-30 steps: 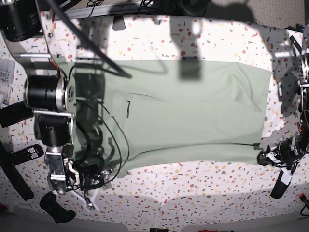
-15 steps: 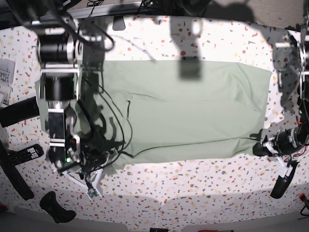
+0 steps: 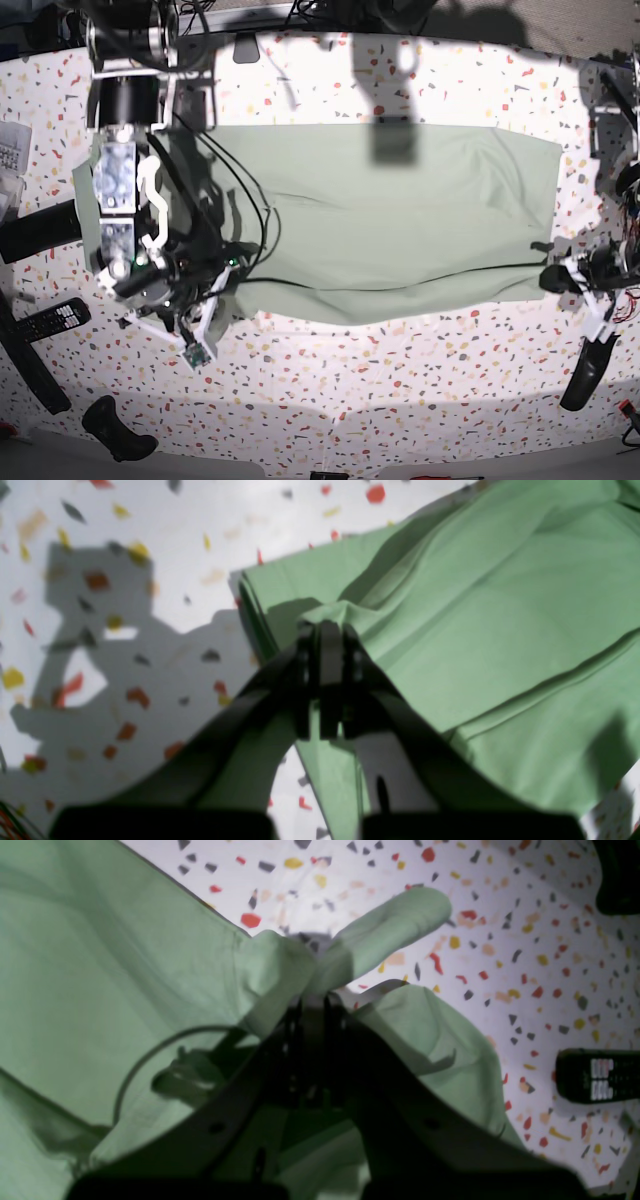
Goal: Fold the T-shirt properly
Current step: 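Lift the hem with both grippers and fold it toward the collar, then hold the folded hem down with both grippers along the fold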
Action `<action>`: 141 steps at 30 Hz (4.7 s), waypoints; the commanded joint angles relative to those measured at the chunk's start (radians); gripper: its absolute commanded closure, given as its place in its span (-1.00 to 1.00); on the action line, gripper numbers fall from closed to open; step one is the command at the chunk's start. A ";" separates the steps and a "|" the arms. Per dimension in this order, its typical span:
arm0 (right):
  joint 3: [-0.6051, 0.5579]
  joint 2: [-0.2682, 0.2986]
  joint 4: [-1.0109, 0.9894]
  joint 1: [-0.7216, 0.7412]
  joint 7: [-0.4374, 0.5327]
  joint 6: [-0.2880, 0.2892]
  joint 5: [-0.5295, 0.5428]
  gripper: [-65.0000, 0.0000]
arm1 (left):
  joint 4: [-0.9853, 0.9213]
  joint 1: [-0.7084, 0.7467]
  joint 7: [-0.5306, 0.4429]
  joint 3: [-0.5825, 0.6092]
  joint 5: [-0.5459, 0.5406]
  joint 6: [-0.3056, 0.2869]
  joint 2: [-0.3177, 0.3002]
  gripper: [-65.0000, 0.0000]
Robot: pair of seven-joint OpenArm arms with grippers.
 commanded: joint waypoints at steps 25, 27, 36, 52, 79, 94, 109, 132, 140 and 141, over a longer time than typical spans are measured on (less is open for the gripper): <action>0.065 0.008 0.164 -0.109 -0.042 -0.013 -0.027 1.00 | 0.016 -0.009 -0.018 -0.006 -0.012 0.000 -0.023 1.00; 0.097 0.008 0.164 -0.109 -0.055 -0.013 -0.026 1.00 | 0.016 -0.009 -0.015 -0.006 -0.012 0.000 -0.023 1.00; 0.170 0.007 0.164 -0.169 -0.052 -0.011 0.033 1.00 | 0.016 -0.009 0.010 -0.006 -0.013 0.000 -0.024 1.00; 0.170 0.005 0.164 -0.195 -0.045 -0.007 0.063 1.00 | 0.016 -0.009 0.032 -0.006 -0.097 -0.043 -0.026 1.00; 0.170 0.005 0.164 -0.195 -0.038 -0.007 0.063 1.00 | 0.021 0.061 0.191 -0.006 -0.345 -0.043 -0.078 1.00; 0.170 0.005 0.164 -0.195 -0.030 -0.007 0.063 1.00 | 0.024 0.085 0.461 -0.006 -0.546 -0.043 -0.078 1.00; 0.170 0.005 0.164 -0.195 -0.030 -0.007 0.063 1.00 | 0.024 0.090 0.480 -0.006 -0.385 -0.043 -0.081 0.38; 0.170 0.005 0.164 -0.194 -0.030 -0.007 0.063 0.43 | 0.034 0.020 0.018 -0.006 -0.214 -0.043 -0.064 0.23; 0.170 0.011 0.179 -0.163 -0.031 -0.008 0.063 0.09 | 0.173 -0.009 0.021 0.002 0.121 -0.043 0.066 0.05; 0.170 0.011 0.183 -0.156 -0.031 -0.008 0.063 0.05 | 0.203 -0.010 0.024 0.012 0.121 -0.043 0.064 0.06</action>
